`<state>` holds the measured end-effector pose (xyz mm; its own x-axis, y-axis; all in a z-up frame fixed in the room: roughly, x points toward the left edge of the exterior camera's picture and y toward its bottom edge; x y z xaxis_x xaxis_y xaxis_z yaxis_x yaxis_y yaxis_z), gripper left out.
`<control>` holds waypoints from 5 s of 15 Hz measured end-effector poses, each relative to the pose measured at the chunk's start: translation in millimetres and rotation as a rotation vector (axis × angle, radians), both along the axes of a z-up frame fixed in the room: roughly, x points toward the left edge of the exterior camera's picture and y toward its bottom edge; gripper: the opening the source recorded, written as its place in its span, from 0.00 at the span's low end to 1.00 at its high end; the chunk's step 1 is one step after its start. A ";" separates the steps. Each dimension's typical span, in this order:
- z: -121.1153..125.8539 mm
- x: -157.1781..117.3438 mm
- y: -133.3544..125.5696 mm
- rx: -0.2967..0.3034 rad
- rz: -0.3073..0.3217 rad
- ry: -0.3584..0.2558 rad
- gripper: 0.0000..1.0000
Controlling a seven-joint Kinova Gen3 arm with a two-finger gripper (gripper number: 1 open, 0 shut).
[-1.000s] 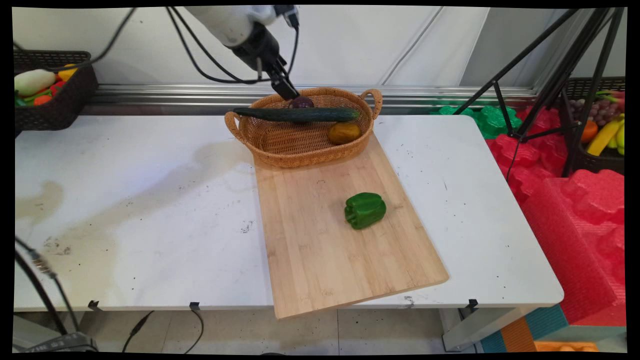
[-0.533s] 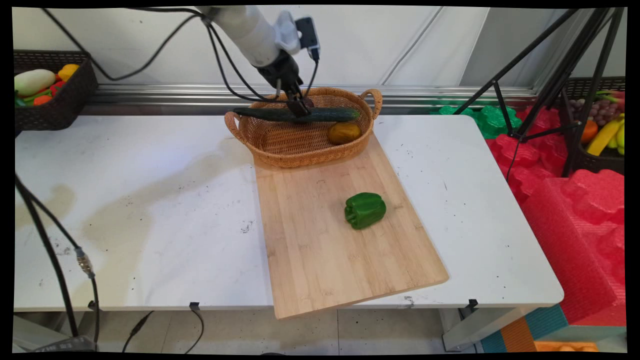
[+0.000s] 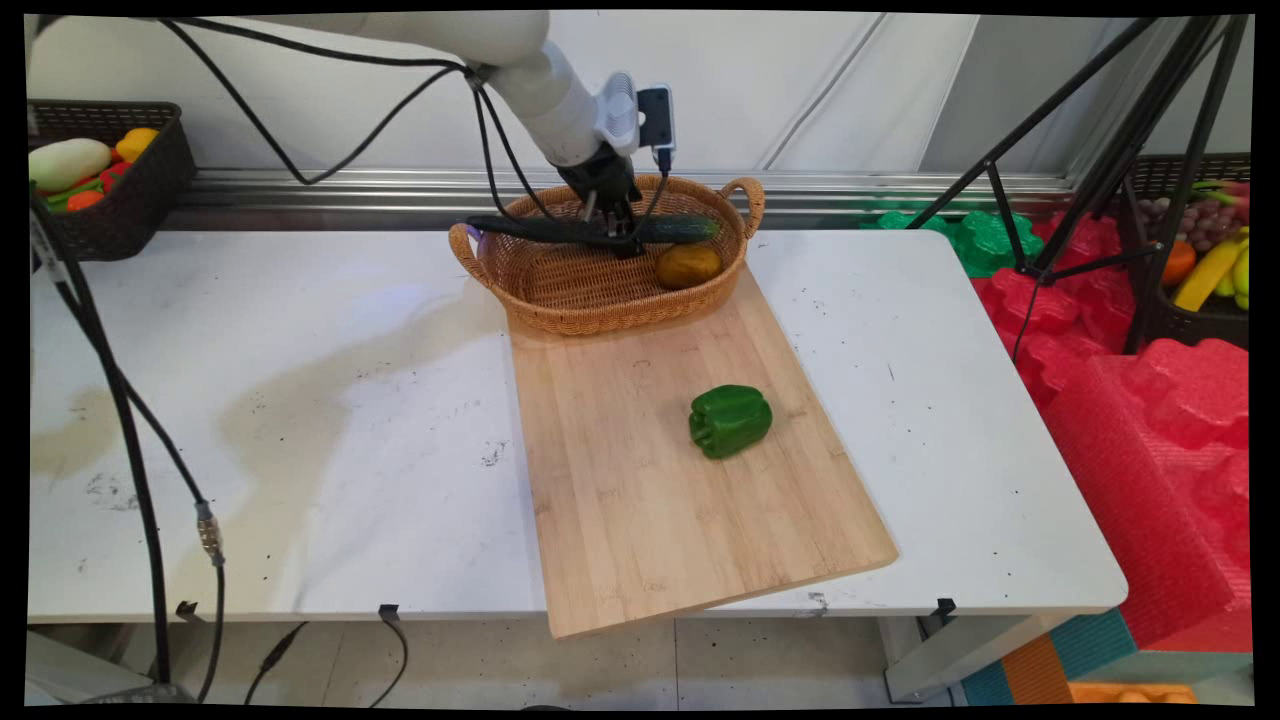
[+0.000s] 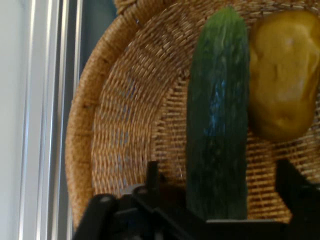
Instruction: Pick up the cucumber from the vegetable basket, then place the picked object on the cutting board
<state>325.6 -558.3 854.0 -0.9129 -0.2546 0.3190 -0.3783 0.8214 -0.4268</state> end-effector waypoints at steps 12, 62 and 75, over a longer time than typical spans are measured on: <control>11.5 -11.9 18.3 -0.091 -0.069 -0.093 0.00; 80.2 -82.4 199.8 0.005 0.022 0.133 0.00; -7.7 -113.2 142.9 0.111 -0.029 0.146 0.00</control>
<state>212.4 -415.4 846.3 -0.8663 -0.2695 0.4205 -0.4049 0.8719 -0.2755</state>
